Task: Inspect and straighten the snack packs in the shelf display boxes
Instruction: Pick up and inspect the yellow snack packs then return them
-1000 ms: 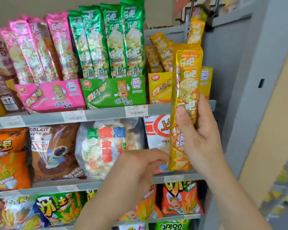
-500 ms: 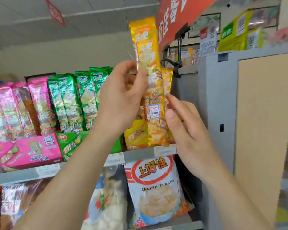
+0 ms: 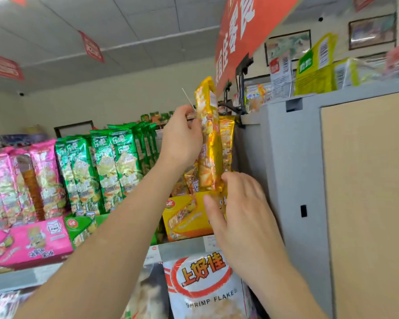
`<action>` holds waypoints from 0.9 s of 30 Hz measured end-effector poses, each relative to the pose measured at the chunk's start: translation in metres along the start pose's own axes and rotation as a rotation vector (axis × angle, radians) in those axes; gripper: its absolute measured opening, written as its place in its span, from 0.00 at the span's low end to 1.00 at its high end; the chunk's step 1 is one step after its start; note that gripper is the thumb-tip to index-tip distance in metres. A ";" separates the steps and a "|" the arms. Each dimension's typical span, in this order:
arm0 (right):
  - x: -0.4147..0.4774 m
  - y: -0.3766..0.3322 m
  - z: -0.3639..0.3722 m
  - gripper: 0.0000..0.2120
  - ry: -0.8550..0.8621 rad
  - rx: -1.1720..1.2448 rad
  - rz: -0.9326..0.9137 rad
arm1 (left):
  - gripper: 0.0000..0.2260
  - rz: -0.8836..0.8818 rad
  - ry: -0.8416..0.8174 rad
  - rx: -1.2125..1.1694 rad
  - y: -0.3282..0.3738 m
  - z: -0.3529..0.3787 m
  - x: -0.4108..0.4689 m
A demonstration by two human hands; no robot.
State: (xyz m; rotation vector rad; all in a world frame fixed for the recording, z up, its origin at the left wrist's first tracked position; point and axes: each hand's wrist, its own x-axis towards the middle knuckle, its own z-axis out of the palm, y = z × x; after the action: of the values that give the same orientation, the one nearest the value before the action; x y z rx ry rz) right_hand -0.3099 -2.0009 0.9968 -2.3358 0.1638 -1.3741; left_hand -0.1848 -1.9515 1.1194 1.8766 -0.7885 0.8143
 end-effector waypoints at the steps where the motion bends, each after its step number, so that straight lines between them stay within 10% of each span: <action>1: 0.004 -0.003 0.001 0.18 0.041 0.004 0.007 | 0.16 -0.041 -0.036 -0.037 -0.003 0.002 -0.002; 16: 0.023 0.000 0.012 0.14 0.110 0.009 -0.005 | 0.06 -0.261 -0.463 -0.564 -0.009 -0.012 -0.017; 20: 0.015 0.003 0.009 0.10 0.136 -0.188 -0.057 | 0.06 -0.248 -0.310 -0.339 -0.013 -0.008 -0.006; 27: 0.013 0.003 0.011 0.17 -0.098 -0.205 0.018 | 0.09 -0.305 -0.621 0.043 -0.006 0.019 0.001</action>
State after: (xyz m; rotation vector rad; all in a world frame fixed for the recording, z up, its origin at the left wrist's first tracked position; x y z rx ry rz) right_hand -0.2937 -2.0042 1.0013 -2.5562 0.3084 -1.2847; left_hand -0.1756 -1.9671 1.1103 2.2469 -0.8202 0.0445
